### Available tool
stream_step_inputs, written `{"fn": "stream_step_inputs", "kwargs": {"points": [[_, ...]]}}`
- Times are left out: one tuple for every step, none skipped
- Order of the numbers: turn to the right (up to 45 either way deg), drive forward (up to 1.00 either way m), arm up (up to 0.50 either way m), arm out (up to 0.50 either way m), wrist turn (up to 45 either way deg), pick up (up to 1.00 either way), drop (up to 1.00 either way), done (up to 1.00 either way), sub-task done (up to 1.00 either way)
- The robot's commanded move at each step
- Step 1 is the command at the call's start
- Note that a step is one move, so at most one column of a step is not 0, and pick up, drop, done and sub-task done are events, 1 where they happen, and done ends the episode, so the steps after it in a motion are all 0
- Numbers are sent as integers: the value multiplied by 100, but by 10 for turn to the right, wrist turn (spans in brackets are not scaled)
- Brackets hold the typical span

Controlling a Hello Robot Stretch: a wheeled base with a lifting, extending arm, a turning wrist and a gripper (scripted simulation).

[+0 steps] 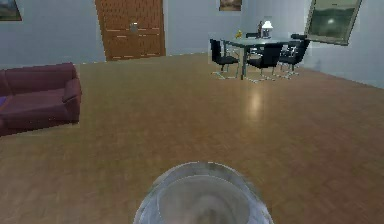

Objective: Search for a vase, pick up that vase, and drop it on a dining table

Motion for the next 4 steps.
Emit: {"fn": "stream_step_inputs", "kwargs": {"points": [[0, 100, 0, 0, 0, 0, 0, 0, 0], [0, 100, 0, 0, 0, 0, 0, 0, 0], [0, 100, 0, 0, 0, 0, 0, 0, 0], [0, 100, 0, 0, 0, 0, 0, 0, 0]]}}
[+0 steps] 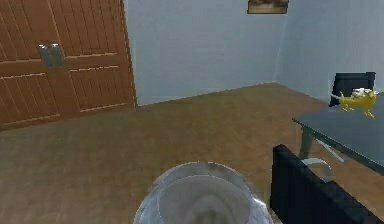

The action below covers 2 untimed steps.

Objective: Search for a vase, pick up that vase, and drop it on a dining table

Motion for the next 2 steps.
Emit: {"fn": "stream_step_inputs", "kwargs": {"points": [[-60, 0, 0, 0, 0, 0, 0, 0, 0], [0, 50, 0, 0, 0, 0, 0, 0, 0]]}}
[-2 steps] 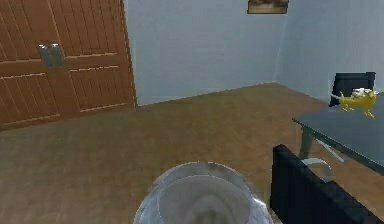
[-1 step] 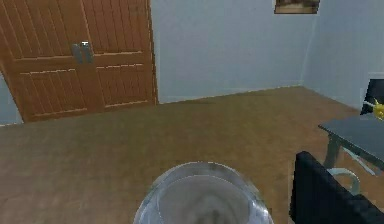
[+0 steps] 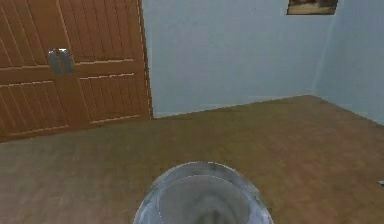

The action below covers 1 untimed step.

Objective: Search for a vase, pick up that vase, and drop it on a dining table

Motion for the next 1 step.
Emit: {"fn": "stream_step_inputs", "kwargs": {"points": [[90, 0, 0, 0, 0, 0, 0, 0, 0]]}}
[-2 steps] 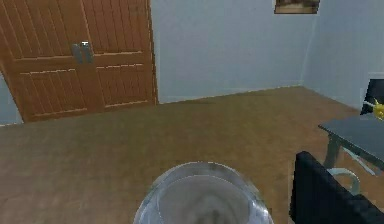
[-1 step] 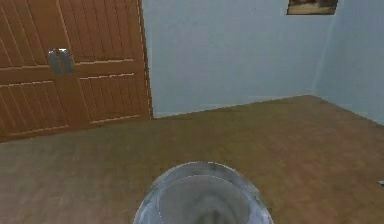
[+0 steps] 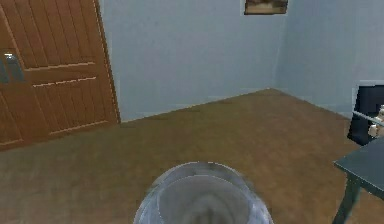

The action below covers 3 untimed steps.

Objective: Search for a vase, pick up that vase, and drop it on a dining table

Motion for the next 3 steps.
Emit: {"fn": "stream_step_inputs", "kwargs": {"points": [[0, 80, 0, 0, 0, 0, 0, 0, 0], [450, 0, 0, 0, 0, 0, 0, 0, 0], [90, 0, 0, 0, 0, 0, 0, 0, 0]]}}
